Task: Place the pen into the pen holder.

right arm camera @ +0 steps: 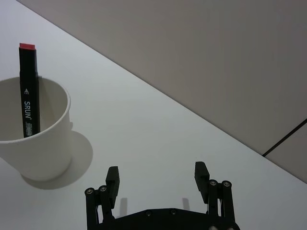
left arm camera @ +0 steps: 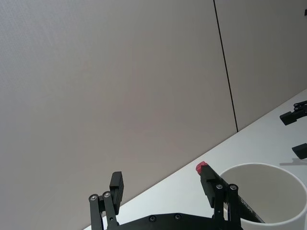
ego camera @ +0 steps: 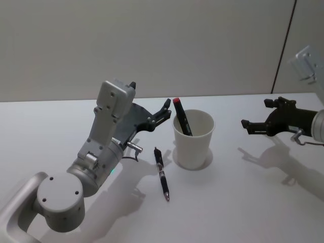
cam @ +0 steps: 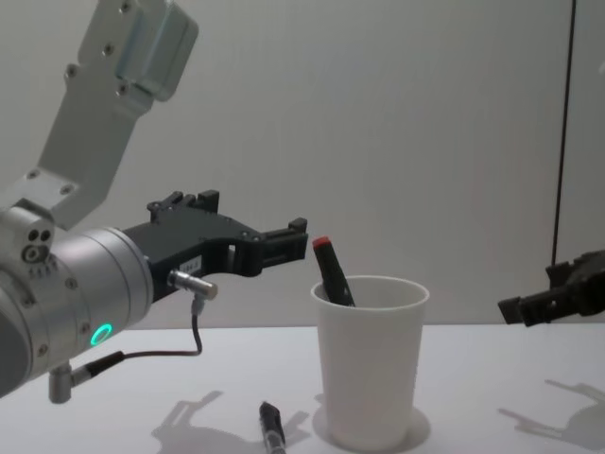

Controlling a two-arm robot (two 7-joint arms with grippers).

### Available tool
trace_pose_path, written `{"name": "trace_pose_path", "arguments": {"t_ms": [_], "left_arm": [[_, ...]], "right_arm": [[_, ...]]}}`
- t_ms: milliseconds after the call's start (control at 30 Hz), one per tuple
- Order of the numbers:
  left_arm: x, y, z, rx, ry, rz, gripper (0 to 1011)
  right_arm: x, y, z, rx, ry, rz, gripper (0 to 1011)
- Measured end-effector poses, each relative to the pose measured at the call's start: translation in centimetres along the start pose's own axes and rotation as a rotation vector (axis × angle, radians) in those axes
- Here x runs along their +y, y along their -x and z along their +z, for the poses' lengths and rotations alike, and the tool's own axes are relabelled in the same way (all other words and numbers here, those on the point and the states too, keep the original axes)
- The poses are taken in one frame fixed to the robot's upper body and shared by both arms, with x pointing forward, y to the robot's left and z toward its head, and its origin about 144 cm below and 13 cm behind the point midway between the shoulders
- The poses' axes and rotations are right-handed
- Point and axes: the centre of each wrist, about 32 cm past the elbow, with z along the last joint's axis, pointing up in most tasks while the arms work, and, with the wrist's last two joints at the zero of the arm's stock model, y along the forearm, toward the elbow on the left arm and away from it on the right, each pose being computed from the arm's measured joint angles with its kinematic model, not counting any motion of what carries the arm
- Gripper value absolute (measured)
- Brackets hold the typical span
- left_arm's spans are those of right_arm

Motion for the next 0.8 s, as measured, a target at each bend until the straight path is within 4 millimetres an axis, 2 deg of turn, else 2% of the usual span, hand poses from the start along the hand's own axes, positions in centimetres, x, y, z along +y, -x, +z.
{"name": "trace_pose_path", "arguments": {"t_ms": [800], "left_arm": [[0.8, 0.3, 1.2, 0.085, -0.142, 0.023, 1001]], "right_arm": [[0.0, 0.0, 0.0, 0.003, 0.001, -0.006, 1000]]}}
